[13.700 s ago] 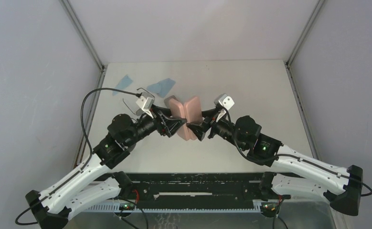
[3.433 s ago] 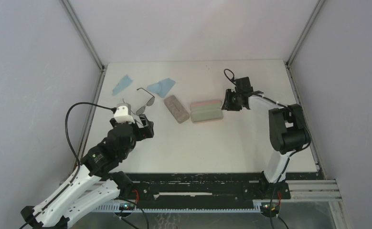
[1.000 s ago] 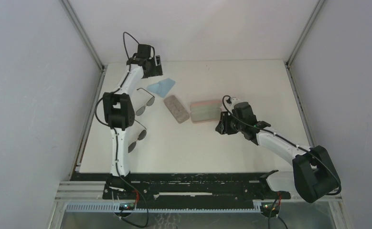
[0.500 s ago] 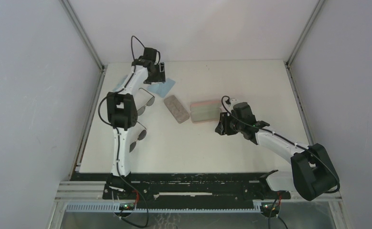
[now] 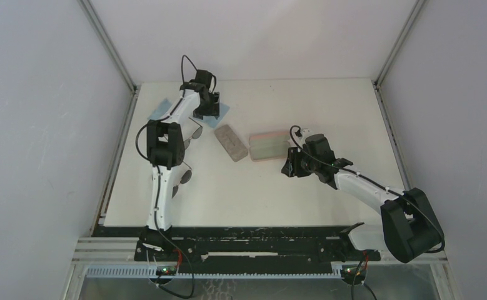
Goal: Organize the sunglasses
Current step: Pick up the glasses cleaning cloth from the center of the board.
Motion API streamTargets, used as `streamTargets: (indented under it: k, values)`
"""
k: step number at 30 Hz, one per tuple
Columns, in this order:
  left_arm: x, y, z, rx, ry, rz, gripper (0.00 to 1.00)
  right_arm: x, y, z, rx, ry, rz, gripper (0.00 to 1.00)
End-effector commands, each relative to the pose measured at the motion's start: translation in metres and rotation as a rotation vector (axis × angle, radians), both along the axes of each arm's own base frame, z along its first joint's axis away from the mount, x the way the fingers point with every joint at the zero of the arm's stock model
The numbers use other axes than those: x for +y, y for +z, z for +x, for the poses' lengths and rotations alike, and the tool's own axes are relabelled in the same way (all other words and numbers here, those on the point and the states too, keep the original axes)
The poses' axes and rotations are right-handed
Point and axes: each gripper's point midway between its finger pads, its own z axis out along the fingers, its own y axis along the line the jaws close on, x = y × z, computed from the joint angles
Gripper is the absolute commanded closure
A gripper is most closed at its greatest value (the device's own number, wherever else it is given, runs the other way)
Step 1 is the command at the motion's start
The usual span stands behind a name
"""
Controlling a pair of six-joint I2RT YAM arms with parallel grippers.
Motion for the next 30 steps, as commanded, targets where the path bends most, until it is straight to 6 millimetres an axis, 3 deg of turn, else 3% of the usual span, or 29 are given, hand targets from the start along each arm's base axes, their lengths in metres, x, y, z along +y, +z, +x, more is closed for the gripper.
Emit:
streamTargets:
  k: [1,6,21,30]
  values:
    - [-0.003,0.022,0.015,-0.058,-0.015,0.000,0.36,0.007,0.016,0.013,-0.064,0.012,0.027,0.58]
    - [-0.005,0.016,0.014,-0.038,-0.023,-0.010,0.47,0.007,0.017,0.013,-0.064,0.010,0.026,0.58]
    - [-0.003,0.011,0.007,-0.001,-0.030,-0.021,0.58,0.004,0.020,0.012,-0.070,0.004,0.026,0.58]
    - [0.000,0.010,0.005,0.007,-0.028,-0.003,0.83,0.003,0.021,0.012,-0.071,0.003,0.024,0.58]
